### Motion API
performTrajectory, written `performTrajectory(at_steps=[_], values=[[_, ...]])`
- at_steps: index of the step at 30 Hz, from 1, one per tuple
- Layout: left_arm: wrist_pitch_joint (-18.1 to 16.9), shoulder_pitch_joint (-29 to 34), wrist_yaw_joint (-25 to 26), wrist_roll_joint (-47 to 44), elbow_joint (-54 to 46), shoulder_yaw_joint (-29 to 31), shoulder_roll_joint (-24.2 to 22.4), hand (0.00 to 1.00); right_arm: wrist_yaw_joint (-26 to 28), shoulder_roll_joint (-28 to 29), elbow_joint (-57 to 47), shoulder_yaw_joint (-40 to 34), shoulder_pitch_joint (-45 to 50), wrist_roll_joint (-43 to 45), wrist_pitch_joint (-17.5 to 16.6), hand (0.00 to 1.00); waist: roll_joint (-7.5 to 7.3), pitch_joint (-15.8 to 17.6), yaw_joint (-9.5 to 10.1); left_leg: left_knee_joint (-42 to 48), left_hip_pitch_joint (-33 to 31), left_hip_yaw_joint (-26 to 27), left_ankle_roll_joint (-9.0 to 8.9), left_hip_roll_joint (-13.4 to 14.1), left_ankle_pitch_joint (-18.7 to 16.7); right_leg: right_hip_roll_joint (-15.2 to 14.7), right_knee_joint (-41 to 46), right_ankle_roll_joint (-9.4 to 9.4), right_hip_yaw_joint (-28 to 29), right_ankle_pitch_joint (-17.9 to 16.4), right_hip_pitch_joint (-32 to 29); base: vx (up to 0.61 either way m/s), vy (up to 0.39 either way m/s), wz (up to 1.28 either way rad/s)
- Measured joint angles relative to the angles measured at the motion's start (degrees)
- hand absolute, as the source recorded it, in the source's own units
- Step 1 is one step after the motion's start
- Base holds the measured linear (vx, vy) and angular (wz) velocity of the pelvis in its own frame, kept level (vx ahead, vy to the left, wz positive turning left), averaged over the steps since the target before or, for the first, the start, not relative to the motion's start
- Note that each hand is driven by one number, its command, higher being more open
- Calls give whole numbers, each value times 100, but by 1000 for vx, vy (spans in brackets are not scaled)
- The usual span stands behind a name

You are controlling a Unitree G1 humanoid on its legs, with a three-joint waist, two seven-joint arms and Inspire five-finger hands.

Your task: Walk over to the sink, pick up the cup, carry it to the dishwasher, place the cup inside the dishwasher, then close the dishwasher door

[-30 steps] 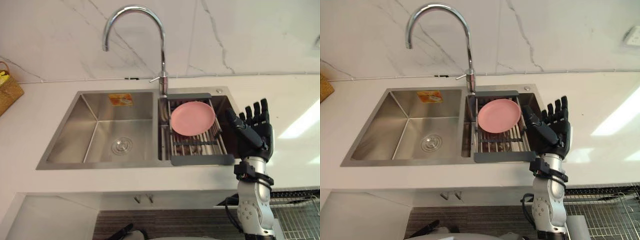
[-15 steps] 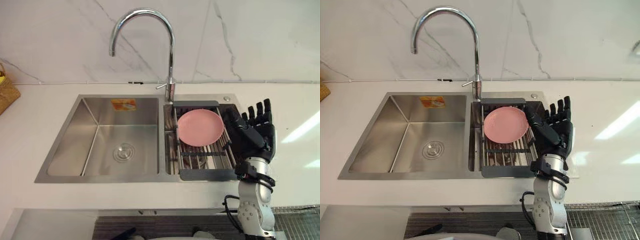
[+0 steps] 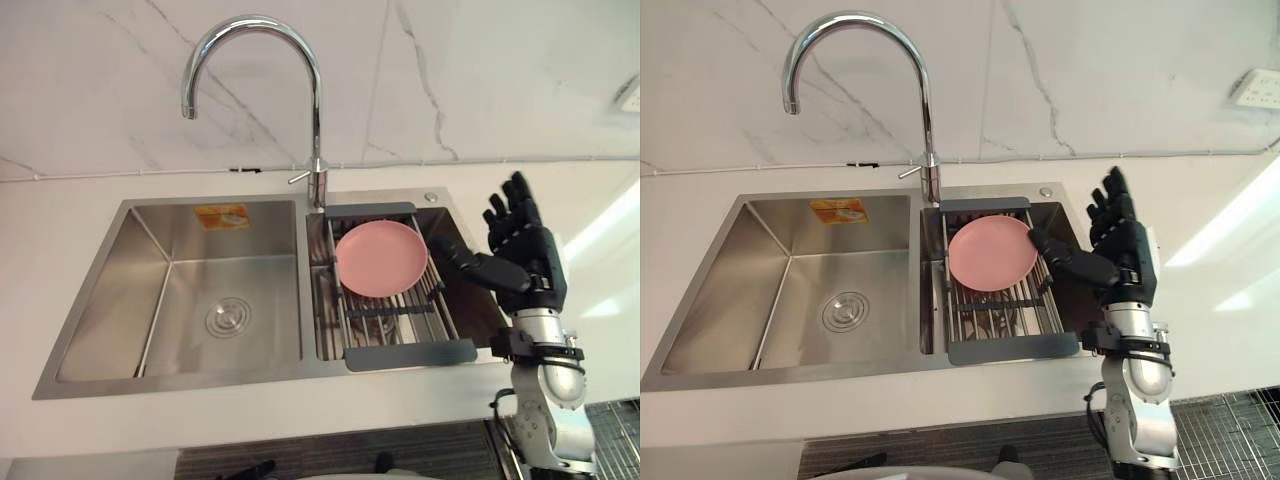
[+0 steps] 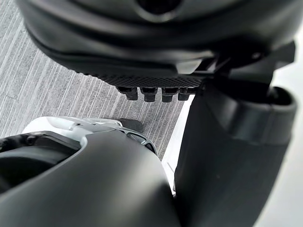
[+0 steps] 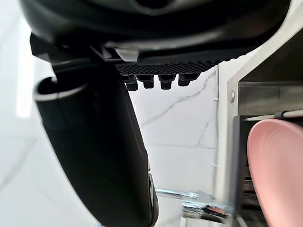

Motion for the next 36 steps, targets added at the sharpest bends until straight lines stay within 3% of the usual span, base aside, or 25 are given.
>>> performTrajectory(at_steps=[3, 12, 20, 25, 36], values=[[4, 11, -25, 33, 1, -100, 63, 100, 313, -472, 217, 224, -259, -492, 191, 100, -51, -51, -31, -28, 42, 8, -12, 0, 12, -13, -15, 7, -3, 6, 26, -31, -14, -1], [90, 10, -23, 21, -11, -211, 134, 100, 698, -713, 937, 590, -595, -1669, 406, 100, -112, -94, -37, -238, 29, -114, -11, -38, 217, -26, -101, 3, -176, 89, 38, -79, -39, 8], [157, 31, -10, 28, -23, -209, 138, 100, 365, -716, 1429, 681, -641, -2767, 298, 100, -112, -96, -72, -420, 47, -202, -16, -51, 404, -22, -101, -19, -271, 129, 34, -85, -38, 6], [177, 70, -10, 27, -57, -208, 139, 100, -242, -715, 1618, 681, -641, -3366, 237, 100, -111, -103, -113, -522, 65, -244, -5, -75, 500, -30, -102, -32, -312, 146, 32, -72, -28, 4], [187, 88, -10, 31, -96, -215, 134, 100, -1209, -577, 1669, 680, -641, -3631, 44, 100, -102, -113, -102, -636, 84, -334, 10, -96, 590, -19, -101, -33, -401, 147, 58, -47, -28, 5]])
